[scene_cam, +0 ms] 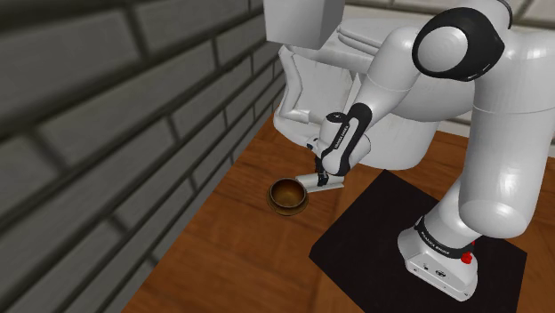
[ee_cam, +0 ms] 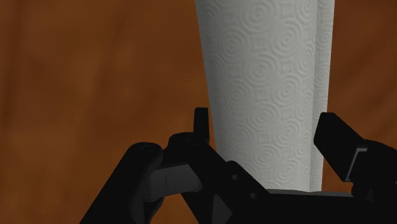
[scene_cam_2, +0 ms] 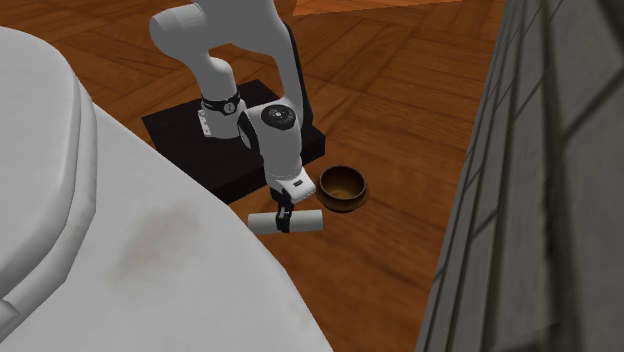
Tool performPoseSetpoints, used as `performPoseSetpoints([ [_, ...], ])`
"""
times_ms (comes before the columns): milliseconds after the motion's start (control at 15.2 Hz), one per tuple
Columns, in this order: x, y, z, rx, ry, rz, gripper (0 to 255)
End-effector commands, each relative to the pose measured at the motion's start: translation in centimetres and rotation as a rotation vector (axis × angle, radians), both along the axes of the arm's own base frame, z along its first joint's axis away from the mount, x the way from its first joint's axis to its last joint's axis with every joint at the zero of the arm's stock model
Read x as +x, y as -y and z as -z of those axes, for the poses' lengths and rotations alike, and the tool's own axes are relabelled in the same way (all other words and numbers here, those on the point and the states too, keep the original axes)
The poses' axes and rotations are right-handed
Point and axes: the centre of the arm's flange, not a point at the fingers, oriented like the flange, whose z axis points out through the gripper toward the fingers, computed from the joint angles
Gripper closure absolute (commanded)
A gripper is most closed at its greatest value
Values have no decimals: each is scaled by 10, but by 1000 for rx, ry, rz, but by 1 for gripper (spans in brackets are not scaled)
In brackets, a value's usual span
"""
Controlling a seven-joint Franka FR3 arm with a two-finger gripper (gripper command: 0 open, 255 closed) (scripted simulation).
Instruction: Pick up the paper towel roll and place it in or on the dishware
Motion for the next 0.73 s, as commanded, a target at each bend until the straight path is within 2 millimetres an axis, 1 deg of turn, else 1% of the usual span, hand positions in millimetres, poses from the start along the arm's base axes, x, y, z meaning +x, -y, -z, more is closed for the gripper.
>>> performPoseSetpoints([
  [0,0,0,0,0,-1,1,255],
  [330,0,0,0,0,-1,1,255],
  [660,0,0,-26,0,-1,1,255],
])
